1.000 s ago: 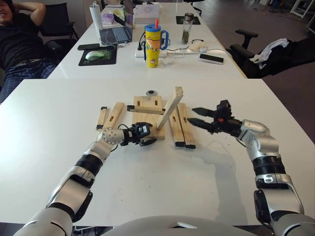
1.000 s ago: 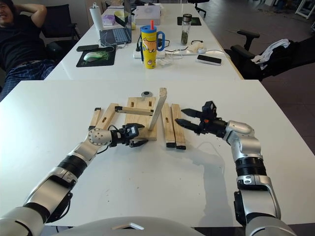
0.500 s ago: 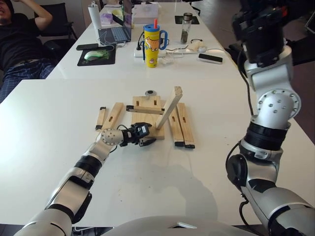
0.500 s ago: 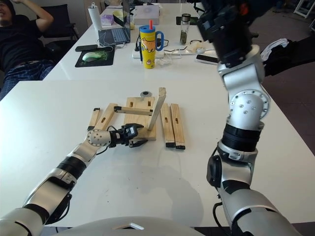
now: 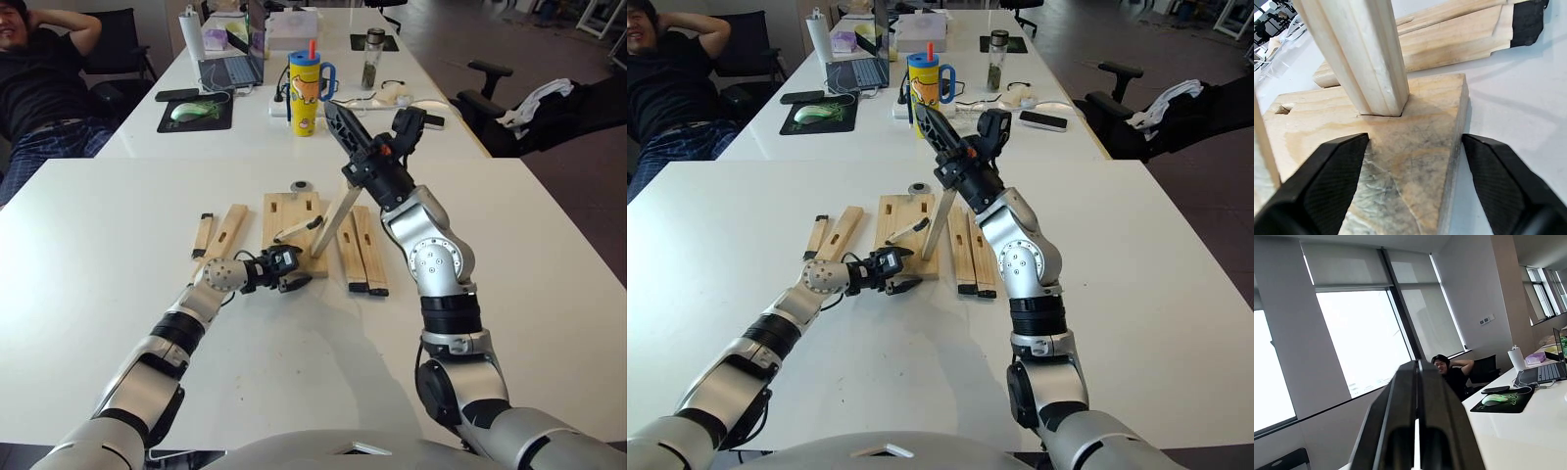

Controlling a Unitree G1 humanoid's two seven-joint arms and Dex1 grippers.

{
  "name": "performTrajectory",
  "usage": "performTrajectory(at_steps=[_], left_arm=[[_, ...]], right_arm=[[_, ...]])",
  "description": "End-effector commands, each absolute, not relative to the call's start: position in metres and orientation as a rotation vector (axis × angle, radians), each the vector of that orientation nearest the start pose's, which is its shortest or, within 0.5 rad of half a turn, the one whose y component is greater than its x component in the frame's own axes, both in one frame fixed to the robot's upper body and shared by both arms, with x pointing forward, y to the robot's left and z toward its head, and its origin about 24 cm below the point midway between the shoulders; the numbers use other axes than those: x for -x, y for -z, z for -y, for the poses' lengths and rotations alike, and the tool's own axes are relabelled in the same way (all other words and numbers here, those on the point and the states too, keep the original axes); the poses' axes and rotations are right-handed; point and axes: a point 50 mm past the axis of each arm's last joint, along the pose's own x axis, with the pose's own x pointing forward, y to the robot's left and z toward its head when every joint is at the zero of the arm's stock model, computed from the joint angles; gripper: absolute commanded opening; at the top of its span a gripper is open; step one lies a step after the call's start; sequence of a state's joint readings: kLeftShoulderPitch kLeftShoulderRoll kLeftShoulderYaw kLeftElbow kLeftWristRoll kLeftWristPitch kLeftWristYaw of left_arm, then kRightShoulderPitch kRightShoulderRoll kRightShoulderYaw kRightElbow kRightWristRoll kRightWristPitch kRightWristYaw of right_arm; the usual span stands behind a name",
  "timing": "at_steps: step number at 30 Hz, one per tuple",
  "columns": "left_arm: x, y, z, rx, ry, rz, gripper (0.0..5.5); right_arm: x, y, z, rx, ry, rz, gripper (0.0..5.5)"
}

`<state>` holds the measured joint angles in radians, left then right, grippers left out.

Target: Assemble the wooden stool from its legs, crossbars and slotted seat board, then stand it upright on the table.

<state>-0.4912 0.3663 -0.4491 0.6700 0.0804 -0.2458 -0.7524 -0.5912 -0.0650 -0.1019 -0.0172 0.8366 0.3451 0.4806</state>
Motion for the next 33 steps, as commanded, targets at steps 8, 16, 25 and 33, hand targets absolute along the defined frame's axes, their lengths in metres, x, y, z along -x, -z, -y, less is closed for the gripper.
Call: performTrajectory(at_steps=[8,16,25,33], left_arm=[[-0.248,0.063,-0.162,-0.624,1.112,-0.720,3.54],[-0.254,0.039,-0.157,-0.594,1.150,-0.579,3.54],[-0.262,-0.009,-0.136,-0.474,1.143,-0.381,3.54],[-0.259,-0.040,-0.126,-0.310,1.144,-0.272,4.09]], right_arm=[[-0.312,-0.211,0.145,-0.659,-0.754,0.435,0.01],[-0.314,-0.150,0.179,-0.598,-0.541,0.264,0.01],[-0.304,-0.097,0.188,-0.554,-0.406,0.124,0.01],[-0.298,-0.074,0.182,-0.518,-0.417,0.056,0.00]])
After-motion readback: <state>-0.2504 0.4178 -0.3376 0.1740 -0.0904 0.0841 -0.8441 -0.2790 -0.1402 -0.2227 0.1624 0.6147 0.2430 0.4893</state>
